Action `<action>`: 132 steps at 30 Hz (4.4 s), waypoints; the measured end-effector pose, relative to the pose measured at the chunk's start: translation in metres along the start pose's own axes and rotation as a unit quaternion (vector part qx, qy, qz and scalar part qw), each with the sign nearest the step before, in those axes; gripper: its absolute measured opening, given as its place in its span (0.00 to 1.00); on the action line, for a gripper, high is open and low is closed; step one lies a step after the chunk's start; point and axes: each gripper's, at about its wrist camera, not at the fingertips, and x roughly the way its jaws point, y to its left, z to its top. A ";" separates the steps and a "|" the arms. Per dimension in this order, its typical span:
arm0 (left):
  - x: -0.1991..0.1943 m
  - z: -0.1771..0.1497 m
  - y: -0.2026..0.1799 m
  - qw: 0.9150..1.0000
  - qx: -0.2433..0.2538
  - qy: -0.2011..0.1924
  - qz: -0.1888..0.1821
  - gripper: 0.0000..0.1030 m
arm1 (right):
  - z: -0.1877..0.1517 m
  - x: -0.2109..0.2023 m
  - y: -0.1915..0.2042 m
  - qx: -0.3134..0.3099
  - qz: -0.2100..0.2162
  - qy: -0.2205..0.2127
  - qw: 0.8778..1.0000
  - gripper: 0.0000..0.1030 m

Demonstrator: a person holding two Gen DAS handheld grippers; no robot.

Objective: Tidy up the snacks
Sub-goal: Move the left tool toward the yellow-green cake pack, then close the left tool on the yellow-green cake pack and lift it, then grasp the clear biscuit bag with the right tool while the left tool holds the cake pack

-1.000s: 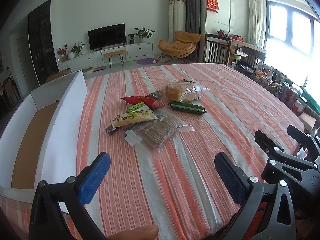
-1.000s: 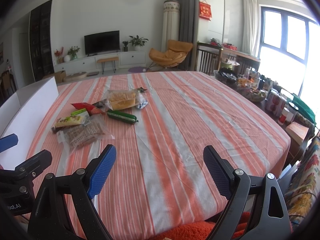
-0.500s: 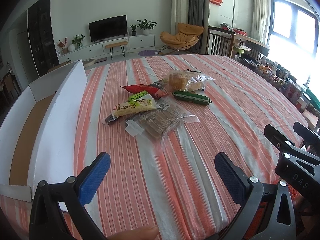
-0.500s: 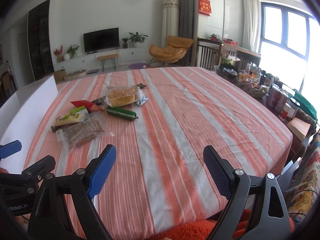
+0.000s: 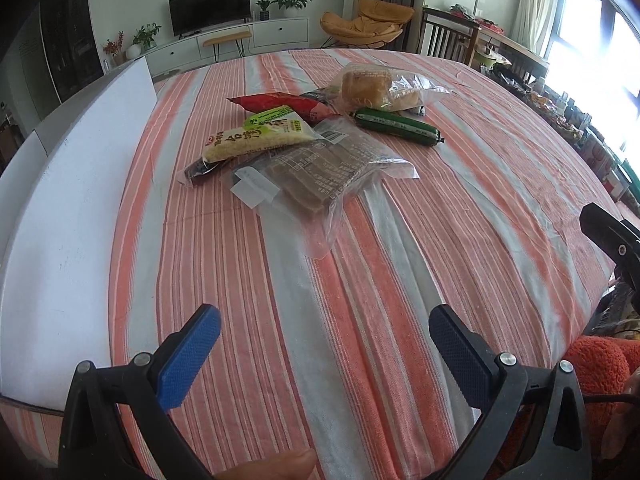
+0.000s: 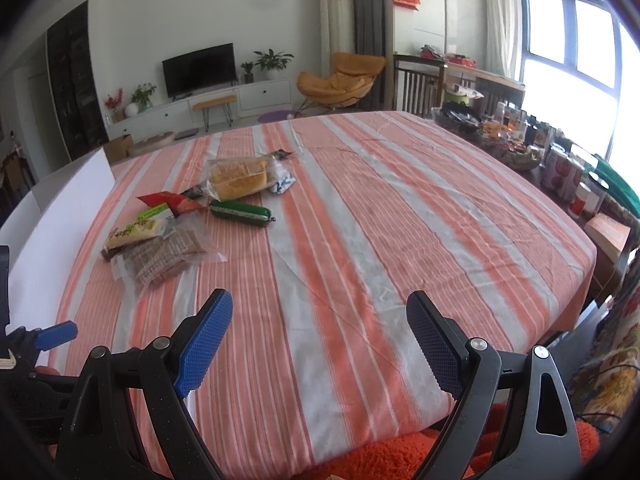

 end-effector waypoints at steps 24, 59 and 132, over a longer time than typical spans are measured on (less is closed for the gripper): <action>0.036 0.006 0.003 1.000 0.003 0.021 0.021 1.00 | 0.020 0.109 -0.043 0.119 -0.008 0.135 0.984 0.90; 0.083 0.153 0.029 0.975 0.220 0.045 -0.003 0.98 | 0.021 0.109 -0.047 0.134 0.003 0.128 0.983 0.90; 0.002 -0.007 0.086 0.999 -0.004 0.007 -0.042 0.26 | 0.049 0.165 0.167 -0.036 0.072 0.263 0.962 0.87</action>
